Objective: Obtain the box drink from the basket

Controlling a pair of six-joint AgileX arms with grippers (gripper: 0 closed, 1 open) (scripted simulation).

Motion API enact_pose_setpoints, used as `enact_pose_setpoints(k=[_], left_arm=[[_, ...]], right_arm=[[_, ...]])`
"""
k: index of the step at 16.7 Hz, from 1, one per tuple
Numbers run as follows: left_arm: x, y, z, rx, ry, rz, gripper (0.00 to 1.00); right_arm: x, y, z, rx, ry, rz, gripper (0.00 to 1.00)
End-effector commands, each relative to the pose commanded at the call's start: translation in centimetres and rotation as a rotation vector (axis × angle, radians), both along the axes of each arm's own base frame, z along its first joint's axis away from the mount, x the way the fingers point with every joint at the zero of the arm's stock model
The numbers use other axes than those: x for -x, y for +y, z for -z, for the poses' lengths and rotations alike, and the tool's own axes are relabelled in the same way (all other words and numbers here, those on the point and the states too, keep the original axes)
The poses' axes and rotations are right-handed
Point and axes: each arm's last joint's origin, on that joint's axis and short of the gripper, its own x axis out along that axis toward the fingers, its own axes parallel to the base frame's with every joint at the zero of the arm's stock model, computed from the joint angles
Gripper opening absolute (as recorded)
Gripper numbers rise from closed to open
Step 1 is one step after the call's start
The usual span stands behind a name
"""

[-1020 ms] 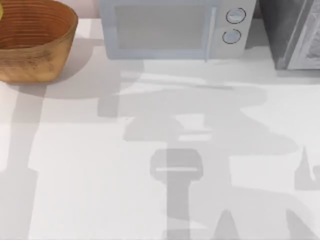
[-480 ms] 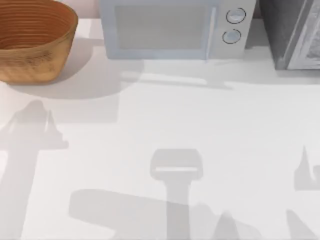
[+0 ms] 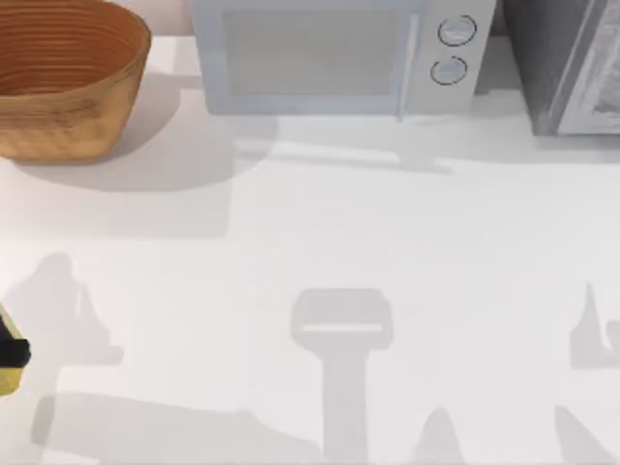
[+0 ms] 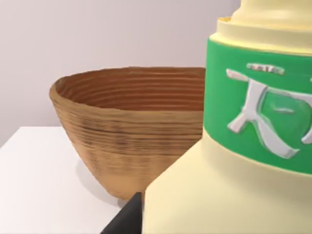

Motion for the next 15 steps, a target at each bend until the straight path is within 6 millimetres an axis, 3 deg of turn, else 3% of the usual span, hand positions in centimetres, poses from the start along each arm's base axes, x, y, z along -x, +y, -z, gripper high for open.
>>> enact_pose_setpoints(k=[7, 15], left_arm=[[-0.1, 0.0, 0.2, -0.003, 0.002, -0.007, 0.00], [-2.3, -0.9, -3.2, -0.008, -0.081, -0.182, 0.00]], right_arm=[[0.0, 0.0, 0.0, 0.000, 0.000, 0.000, 1.00], [0.0, 0.0, 0.0, 0.000, 0.000, 0.000, 1.00]])
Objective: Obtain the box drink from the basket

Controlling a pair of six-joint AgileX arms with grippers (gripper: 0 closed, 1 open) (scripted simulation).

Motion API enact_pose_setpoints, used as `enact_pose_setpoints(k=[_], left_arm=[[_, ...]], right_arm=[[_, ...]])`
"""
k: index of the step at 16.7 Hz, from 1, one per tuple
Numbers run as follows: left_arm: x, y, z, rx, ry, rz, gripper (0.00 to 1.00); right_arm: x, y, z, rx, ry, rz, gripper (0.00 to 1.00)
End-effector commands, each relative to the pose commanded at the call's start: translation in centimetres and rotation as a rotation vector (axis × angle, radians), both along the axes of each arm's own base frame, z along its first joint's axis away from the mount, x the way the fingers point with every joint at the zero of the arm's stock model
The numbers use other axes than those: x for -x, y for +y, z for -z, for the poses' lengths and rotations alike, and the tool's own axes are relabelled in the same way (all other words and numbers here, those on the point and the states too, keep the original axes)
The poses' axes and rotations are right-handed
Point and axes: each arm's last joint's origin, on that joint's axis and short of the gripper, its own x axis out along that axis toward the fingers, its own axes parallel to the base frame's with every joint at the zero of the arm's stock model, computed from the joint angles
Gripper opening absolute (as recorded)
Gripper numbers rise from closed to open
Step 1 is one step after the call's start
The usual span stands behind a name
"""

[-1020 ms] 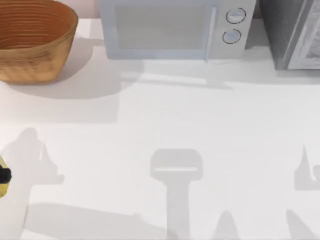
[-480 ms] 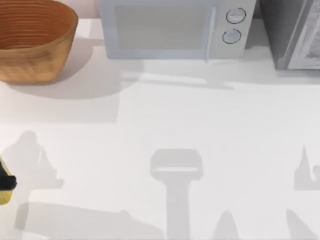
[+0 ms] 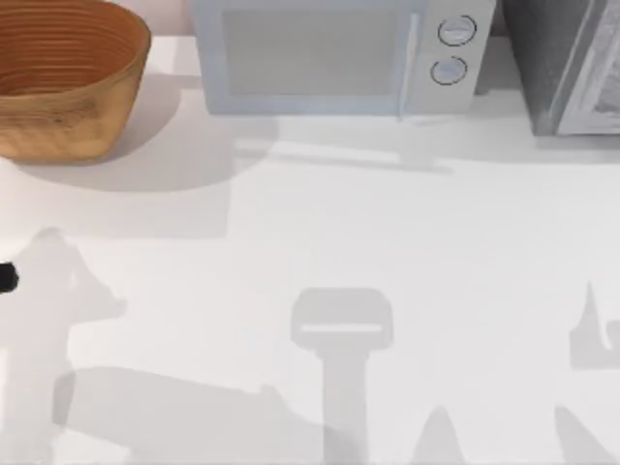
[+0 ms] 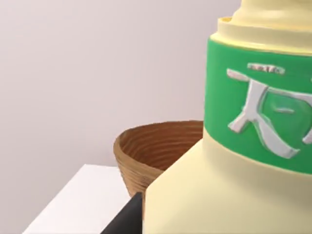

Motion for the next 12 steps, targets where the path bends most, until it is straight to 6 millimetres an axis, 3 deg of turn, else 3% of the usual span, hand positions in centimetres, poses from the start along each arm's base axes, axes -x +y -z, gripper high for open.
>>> enact_pose_setpoints(k=[5, 12], left_arm=[[-2.9, -1.8, -0.6, 0.009, -0.005, -0.173, 0.00], [-5.4, -5.1, 1.2, 0.011, 0.014, -0.352, 0.00]], right_arm=[[0.0, 0.0, 0.0, 0.000, 0.000, 0.000, 1.00], [0.0, 0.0, 0.0, 0.000, 0.000, 0.000, 1.00]])
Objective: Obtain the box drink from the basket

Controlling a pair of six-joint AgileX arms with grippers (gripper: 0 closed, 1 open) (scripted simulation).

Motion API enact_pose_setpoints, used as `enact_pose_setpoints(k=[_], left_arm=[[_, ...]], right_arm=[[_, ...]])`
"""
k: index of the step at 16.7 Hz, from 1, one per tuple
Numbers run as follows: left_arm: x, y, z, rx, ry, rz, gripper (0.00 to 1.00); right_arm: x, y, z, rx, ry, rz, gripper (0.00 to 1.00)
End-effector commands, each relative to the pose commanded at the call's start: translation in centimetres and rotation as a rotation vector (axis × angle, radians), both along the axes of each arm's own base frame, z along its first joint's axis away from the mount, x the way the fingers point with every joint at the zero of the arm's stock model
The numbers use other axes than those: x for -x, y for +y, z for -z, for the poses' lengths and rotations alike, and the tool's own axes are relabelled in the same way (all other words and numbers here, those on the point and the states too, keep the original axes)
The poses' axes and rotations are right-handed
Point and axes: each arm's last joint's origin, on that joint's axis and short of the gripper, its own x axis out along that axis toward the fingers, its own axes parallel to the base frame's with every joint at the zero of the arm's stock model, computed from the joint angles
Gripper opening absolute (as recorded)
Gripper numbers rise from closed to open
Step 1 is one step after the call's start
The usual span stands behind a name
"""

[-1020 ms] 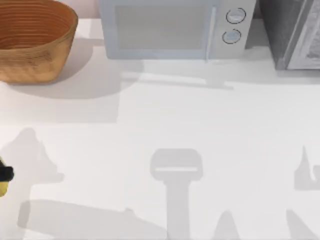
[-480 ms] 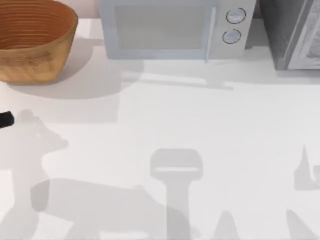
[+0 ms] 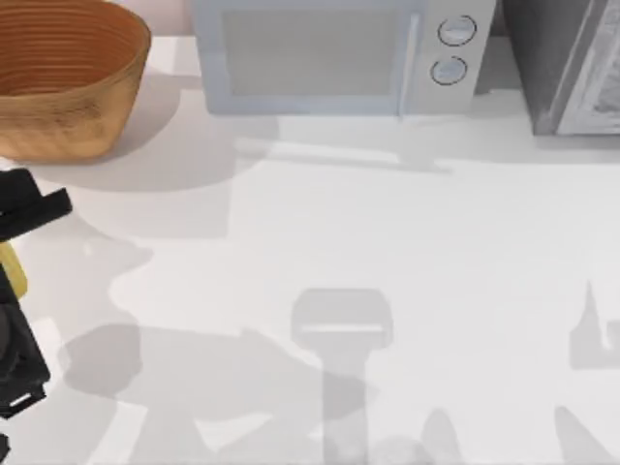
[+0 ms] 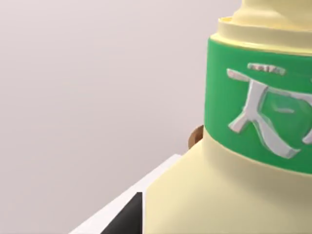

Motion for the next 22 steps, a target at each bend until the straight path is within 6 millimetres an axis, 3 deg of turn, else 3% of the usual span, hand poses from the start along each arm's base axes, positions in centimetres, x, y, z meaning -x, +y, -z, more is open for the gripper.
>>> enact_pose_setpoints(k=[4, 11, 22], left_arm=[[-0.2, -0.8, 0.7, -0.001, 0.007, -0.034, 0.00], [-0.6, -0.5, 1.2, -0.007, 0.013, -0.038, 0.00], [-3.8, 1.4, 5.1, -0.007, 0.020, -0.037, 0.00]], right_arm=[[0.0, 0.0, 0.0, 0.000, 0.000, 0.000, 1.00], [0.0, 0.0, 0.0, 0.000, 0.000, 0.000, 1.00], [0.0, 0.0, 0.0, 0.000, 0.000, 0.000, 1.00]])
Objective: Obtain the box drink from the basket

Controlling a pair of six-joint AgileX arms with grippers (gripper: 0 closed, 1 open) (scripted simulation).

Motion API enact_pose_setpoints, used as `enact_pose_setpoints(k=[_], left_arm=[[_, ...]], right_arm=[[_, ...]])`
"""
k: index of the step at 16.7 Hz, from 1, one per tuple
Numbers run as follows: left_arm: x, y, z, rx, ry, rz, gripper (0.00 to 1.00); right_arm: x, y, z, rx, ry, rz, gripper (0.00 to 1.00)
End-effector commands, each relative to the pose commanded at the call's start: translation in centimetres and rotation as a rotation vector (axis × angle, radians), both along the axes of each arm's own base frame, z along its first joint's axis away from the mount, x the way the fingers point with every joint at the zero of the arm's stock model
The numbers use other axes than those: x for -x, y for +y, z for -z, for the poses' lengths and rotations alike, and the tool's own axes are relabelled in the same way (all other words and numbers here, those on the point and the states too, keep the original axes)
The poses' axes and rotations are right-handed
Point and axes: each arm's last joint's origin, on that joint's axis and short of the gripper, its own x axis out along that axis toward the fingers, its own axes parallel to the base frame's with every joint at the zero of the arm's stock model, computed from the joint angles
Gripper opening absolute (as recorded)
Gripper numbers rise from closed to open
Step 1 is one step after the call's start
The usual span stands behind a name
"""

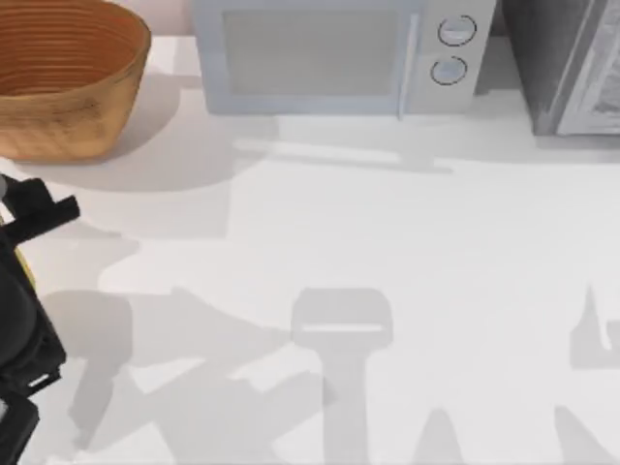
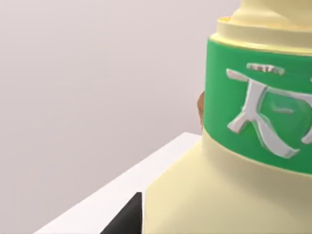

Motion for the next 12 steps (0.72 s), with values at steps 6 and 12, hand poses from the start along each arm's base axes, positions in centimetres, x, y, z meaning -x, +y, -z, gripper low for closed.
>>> enact_pose_setpoints(k=[6, 12], left_arm=[[-0.34, 0.38, 0.19, 0.006, -0.013, 0.003, 0.00], [-0.34, 0.38, 0.19, 0.006, -0.013, 0.003, 0.45]], right_arm=[[0.00, 0.00, 0.00, 0.000, 0.000, 0.000, 1.00], [0.00, 0.00, 0.00, 0.000, 0.000, 0.000, 1.00]])
